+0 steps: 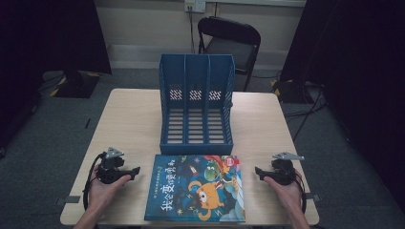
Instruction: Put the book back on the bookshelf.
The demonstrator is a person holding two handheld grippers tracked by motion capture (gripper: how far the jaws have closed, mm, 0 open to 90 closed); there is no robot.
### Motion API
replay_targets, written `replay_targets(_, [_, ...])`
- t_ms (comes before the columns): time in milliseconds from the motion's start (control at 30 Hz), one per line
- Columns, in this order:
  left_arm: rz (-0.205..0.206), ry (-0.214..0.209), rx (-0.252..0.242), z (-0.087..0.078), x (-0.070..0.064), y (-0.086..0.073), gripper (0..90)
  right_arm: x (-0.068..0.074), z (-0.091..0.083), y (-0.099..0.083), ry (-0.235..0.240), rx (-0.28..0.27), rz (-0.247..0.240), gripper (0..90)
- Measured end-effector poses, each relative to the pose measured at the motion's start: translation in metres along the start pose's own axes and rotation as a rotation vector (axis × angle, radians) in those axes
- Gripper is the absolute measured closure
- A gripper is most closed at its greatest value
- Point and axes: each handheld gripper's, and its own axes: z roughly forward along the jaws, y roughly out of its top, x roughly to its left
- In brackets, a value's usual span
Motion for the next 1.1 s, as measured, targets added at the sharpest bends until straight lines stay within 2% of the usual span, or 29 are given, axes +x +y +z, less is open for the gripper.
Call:
replay_targets(33, [-0.007,-0.01,-0.003,-0.001,0.0,0.0,28.5,0.003,-0.004,0.004,0.027,-0.015,-0.002,27.0])
replay_targets(67, [-0.029,-0.025,-0.016,-0.003,-0.001,0.0,28.5,0.003,-0.004,0.004,0.027,-0.015,-0.002,27.0])
replay_targets(100, [-0.034,-0.038,-0.022,-0.004,-0.002,0.001,30.3,0.005,-0.007,0.006,0.045,-0.029,0.003,29.3])
replay_targets(167, [-0.031,-0.056,-0.033,-0.009,-0.005,0.002,32.6,0.014,-0.017,0.013,0.076,-0.07,-0.022,34.9])
replay_targets(267, [-0.035,-0.074,-0.051,-0.015,-0.011,0.003,34.1,0.019,-0.023,0.018,0.099,-0.098,-0.041,37.8])
replay_targets(367, [-0.013,-0.083,-0.065,-0.019,-0.018,0.006,36.8,0.028,-0.029,0.025,0.144,-0.128,-0.069,42.2])
replay_targets(400, [0.007,-0.089,-0.068,-0.02,-0.022,0.007,37.7,0.03,-0.03,0.026,0.158,-0.133,-0.077,43.0])
replay_targets(433, [0.015,-0.109,-0.062,-0.021,-0.024,0.008,44.2,0.038,-0.03,0.029,0.19,-0.133,-0.103,45.6])
replay_targets(467, [0.015,-0.126,-0.063,-0.021,-0.027,0.009,44.2,0.038,-0.03,0.029,0.19,-0.133,-0.103,45.6])
replay_targets(500, [0.026,-0.128,-0.065,-0.021,-0.031,0.01,45.6,0.045,-0.027,0.032,0.219,-0.108,-0.131,46.6])
replay_targets(567, [0.029,-0.149,-0.067,-0.02,-0.036,0.011,46.5,0.047,-0.027,0.033,0.224,-0.104,-0.14,46.8])
replay_targets(600, [0.041,-0.163,-0.064,-0.02,-0.038,0.012,47.6,0.052,-0.024,0.033,0.245,-0.094,-0.156,46.9])
replay_targets(767, [0.055,-0.212,-0.037,-0.014,-0.048,0.013,49.2,0.058,-0.014,0.033,0.283,-0.084,-0.161,44.8])
replay_targets(867, [0.059,-0.217,-0.032,-0.01,-0.053,0.012,49.6,0.062,-0.007,0.033,0.304,-0.077,-0.17,41.7])
replay_targets(1000, [0.07,-0.228,-0.005,-0.003,-0.056,0.012,49.0,0.066,0.0,0.031,0.334,-0.066,-0.155,41.1])
replay_targets(1033, [0.067,-0.237,-0.007,-0.002,-0.057,0.011,49.1,0.067,0.0,0.031,0.342,-0.066,-0.151,41.7])
replay_targets(1100, [0.063,-0.283,-0.001,0.0,-0.057,0.011,50.5,0.068,0.001,0.031,0.345,-0.068,-0.154,41.9])
